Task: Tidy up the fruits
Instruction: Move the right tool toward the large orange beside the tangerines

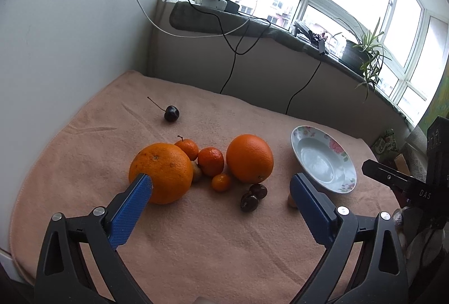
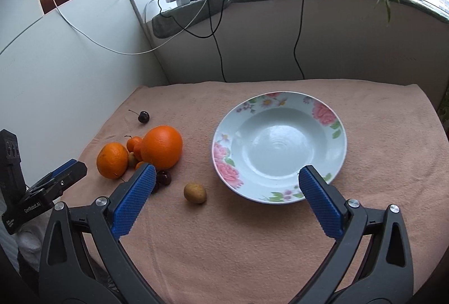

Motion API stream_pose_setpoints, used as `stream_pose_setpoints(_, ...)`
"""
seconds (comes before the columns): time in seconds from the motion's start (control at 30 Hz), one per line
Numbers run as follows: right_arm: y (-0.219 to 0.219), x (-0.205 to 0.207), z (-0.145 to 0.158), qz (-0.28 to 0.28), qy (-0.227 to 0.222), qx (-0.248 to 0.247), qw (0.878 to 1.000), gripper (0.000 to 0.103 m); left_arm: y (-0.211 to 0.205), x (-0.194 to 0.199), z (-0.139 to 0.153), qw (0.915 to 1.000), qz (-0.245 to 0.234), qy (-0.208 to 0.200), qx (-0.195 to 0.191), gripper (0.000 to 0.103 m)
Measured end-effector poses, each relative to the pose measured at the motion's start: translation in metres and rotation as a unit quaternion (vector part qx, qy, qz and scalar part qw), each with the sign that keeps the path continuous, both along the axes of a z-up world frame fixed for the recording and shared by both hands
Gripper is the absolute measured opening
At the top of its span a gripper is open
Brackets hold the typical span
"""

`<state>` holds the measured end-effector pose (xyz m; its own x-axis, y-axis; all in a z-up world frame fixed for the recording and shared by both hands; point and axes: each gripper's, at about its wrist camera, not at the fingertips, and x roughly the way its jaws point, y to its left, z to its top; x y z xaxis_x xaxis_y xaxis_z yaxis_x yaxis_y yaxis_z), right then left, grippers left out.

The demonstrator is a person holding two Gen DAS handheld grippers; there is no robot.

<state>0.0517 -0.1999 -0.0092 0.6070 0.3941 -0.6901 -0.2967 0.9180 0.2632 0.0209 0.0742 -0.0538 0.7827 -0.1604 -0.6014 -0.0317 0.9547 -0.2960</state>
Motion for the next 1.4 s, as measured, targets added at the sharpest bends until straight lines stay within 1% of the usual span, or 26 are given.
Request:
stream_pose_setpoints(0.07,0.009,0.005,-0.002,0.015,0.007,0.007,1.0,0.103,0.002,0.0,-0.001,1.0,-0.002,0.0,-0.006,0.094)
stream_pose_setpoints(0.1,0.013,0.008,-0.002,0.022,0.012,0.012,1.0,0.103,0.004,0.001,-0.001,1.0,-0.003,-0.001,-0.008,0.09)
stream_pose_setpoints(0.2,0.023,0.017,-0.005,0.038,0.028,0.027,0.999,0.103,0.006,0.002,-0.005,0.9998,-0.008,0.001,-0.018,0.088)
stream_pose_setpoints(0.3,0.031,0.026,-0.007,0.053,0.038,0.033,0.997,0.103,0.005,0.005,-0.009,0.9995,-0.017,0.007,-0.026,0.081)
stream_pose_setpoints(0.47,0.046,0.041,-0.009,0.083,0.052,0.043,0.994,0.103,-0.001,0.014,-0.013,0.9988,-0.031,0.011,-0.035,0.079)
stream_pose_setpoints(0.53,0.054,0.046,-0.009,0.093,0.052,0.037,0.994,0.099,-0.003,0.017,-0.014,0.9984,-0.039,0.012,-0.039,0.076)
stream_pose_setpoints(0.6,0.062,0.051,-0.009,0.106,0.055,0.034,0.992,0.096,-0.006,0.021,-0.016,0.998,-0.044,0.013,-0.043,0.075)
stream_pose_setpoints(0.67,0.071,0.054,-0.01,0.121,0.058,0.031,0.991,0.095,-0.009,0.026,-0.019,0.9975,-0.05,0.016,-0.047,0.075)
stream_pose_setpoints(0.73,0.079,0.058,-0.011,0.136,0.061,0.026,0.989,0.094,-0.013,0.031,-0.021,0.9971,-0.056,0.019,-0.048,0.071)
stream_pose_setpoints(0.77,0.083,0.061,-0.013,0.141,0.064,0.024,0.988,0.093,-0.015,0.033,-0.022,0.9969,-0.059,0.02,-0.047,0.071)
stream_pose_setpoints(0.83,0.09,0.066,-0.016,0.15,0.079,0.031,0.985,0.088,-0.018,0.037,-0.024,0.9967,-0.064,0.02,-0.047,0.07)
stream_pose_setpoints(0.93,0.098,0.076,-0.022,0.161,0.093,0.032,0.982,0.086,-0.023,0.042,-0.027,0.996,-0.069,0.022,-0.051,0.066)
stream_pose_setpoints(1.0,0.102,0.083,-0.026,0.166,0.104,0.033,0.98,0.085,-0.025,0.046,-0.028,0.9957,-0.072,0.022,-0.053,0.066)
stream_pose_setpoints(1.03,0.104,0.086,-0.028,0.17,0.109,0.035,0.979,0.081,-0.026,0.047,-0.029,0.9956,-0.074,0.022,-0.054,0.065)
stream_pose_setpoints(1.1,0.108,0.091,-0.032,0.176,0.12,0.036,0.976,0.077,-0.028,0.05,-0.03,0.9953,-0.076,0.022,-0.056,0.065)
stream_pose_setpoints(1.2,0.112,0.096,-0.038,0.184,0.129,0.038,0.974,0.076,-0.029,0.053,-0.031,0.9947,-0.082,0.023,-0.059,0.06)
stream_pose_setpoints(1.4,0.12,0.101,-0.042,0.191,0.14,0.028,0.971,0.075,-0.032,0.059,-0.033,0.9942,-0.084,0.024,-0.062,0.059)
